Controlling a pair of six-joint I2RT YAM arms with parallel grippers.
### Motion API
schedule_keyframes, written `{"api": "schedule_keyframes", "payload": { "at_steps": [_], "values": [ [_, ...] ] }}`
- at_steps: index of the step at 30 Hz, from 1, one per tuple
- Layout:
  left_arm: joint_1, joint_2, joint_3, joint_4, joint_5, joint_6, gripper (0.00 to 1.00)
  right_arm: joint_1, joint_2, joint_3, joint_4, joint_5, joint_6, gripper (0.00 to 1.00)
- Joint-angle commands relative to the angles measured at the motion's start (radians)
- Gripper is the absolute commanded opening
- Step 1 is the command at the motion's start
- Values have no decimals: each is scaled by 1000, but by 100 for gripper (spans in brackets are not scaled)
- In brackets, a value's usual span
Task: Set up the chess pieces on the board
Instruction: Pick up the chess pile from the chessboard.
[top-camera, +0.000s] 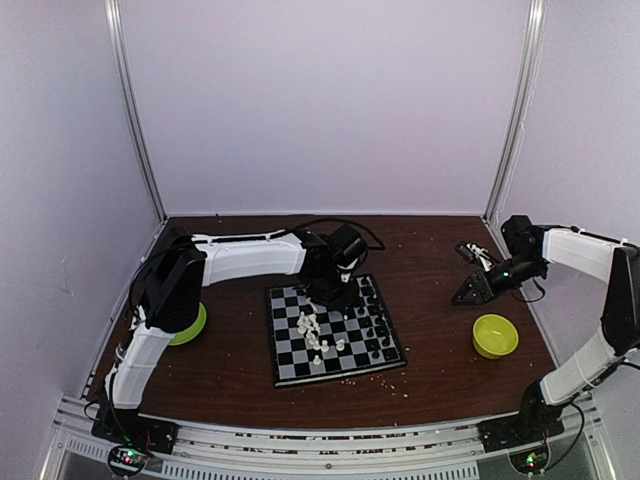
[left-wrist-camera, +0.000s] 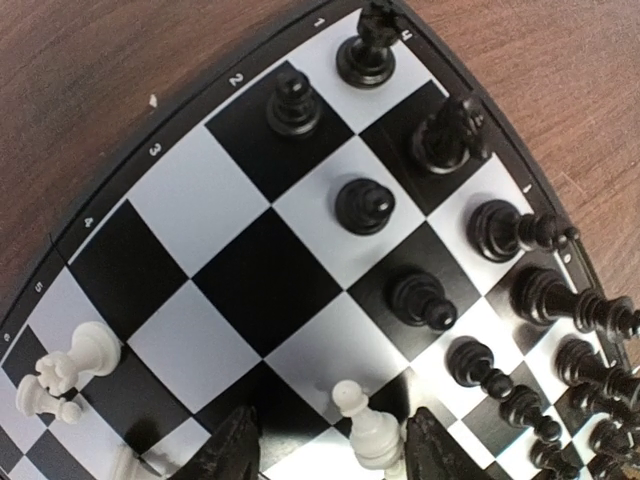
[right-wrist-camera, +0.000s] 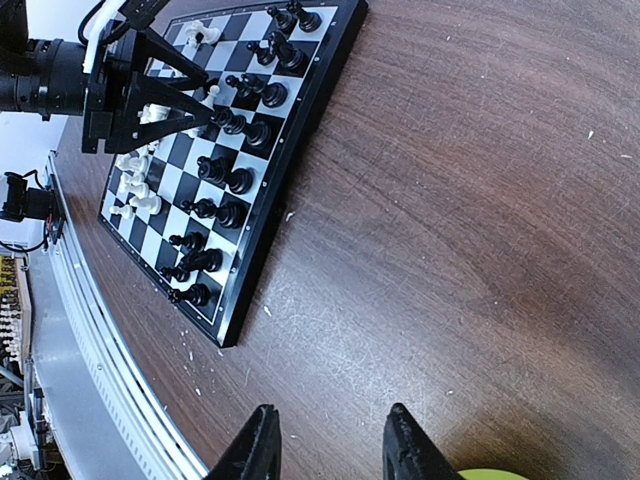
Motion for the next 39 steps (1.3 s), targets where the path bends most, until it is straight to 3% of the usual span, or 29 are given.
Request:
{"api": "schedule_keyframes", "payload": {
  "at_steps": [1,11,19,28,39],
  "values": [
    [-6,-12,-23,-52,-29,38,52,-7,14,19,-12,-11,-14,35],
    [-7,-53,-89,-53,-28,44,49,-9,16,20,-17,-13,-15,35],
    [-6,-67,-116,-67,-19,46,36,-9,20,19,-17,-14,-13,35],
    [-8,-87,-160,-65,-12,60,31,-9,28,23,-22,-17,-15,35],
    [-8,-74,-164,-13,1,117,17,-10,40,26,-24,-22,-15,35]
  ]
}}
